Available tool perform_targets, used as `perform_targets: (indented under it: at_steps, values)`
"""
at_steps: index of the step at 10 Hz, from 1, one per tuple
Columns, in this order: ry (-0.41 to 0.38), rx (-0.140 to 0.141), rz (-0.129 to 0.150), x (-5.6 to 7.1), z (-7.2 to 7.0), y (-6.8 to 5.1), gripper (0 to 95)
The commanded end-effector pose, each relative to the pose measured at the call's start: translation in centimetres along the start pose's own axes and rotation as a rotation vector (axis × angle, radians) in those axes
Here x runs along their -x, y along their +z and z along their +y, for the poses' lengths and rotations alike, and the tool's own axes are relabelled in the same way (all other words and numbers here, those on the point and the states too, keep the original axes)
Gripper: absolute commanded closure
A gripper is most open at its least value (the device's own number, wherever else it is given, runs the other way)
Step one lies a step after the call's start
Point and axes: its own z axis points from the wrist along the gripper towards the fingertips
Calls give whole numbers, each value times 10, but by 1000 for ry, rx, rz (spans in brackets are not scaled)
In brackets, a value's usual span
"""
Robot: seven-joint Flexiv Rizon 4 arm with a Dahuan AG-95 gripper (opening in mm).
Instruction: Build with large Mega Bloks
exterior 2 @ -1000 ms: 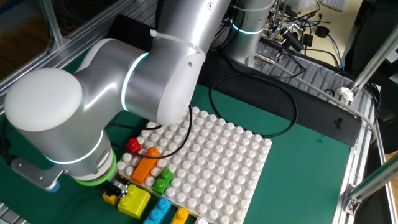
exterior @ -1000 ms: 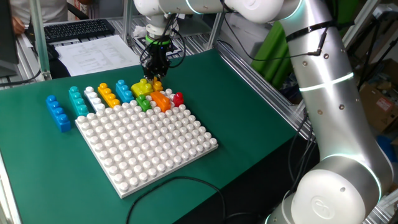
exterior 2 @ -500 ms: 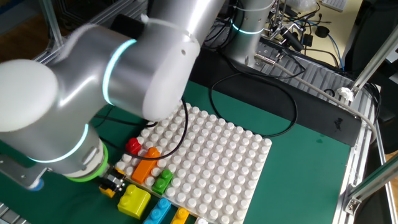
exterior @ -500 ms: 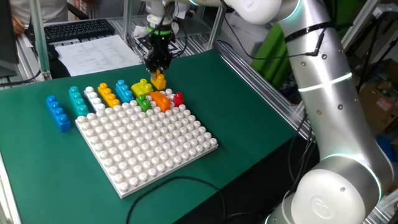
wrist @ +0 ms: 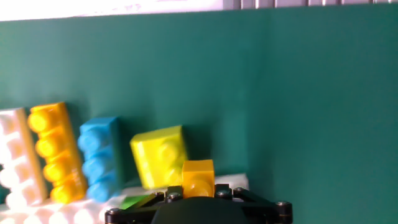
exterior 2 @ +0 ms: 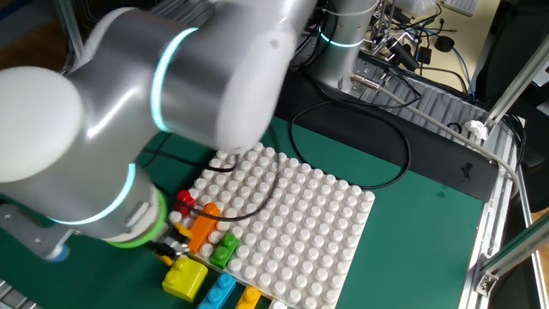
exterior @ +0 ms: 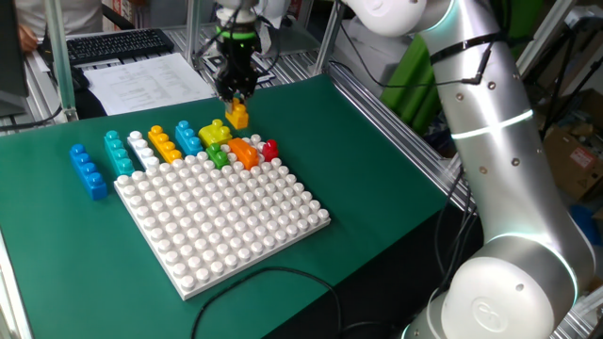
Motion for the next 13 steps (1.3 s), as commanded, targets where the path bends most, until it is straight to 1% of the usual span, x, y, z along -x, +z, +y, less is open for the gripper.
perform_targets:
  at_steps: [1, 3, 5, 6, 9, 10, 11, 12, 13]
  values:
    - [31, 1, 1, -16, 15, -1, 950]
    - [74, 0, 12, -35, 36, -3, 950]
    - [94, -2, 15, -47, 50, -3, 950]
    - [101, -5, 12, -52, 57, -1, 950]
    - [111, -4, 12, -62, 79, 11, 950]
    - [94, -6, 11, -65, 88, 15, 950]
    - [71, 8, 11, -64, 94, 20, 950]
    - [51, 8, 11, -63, 96, 22, 950]
    - [34, 16, 11, -63, 97, 22, 950]
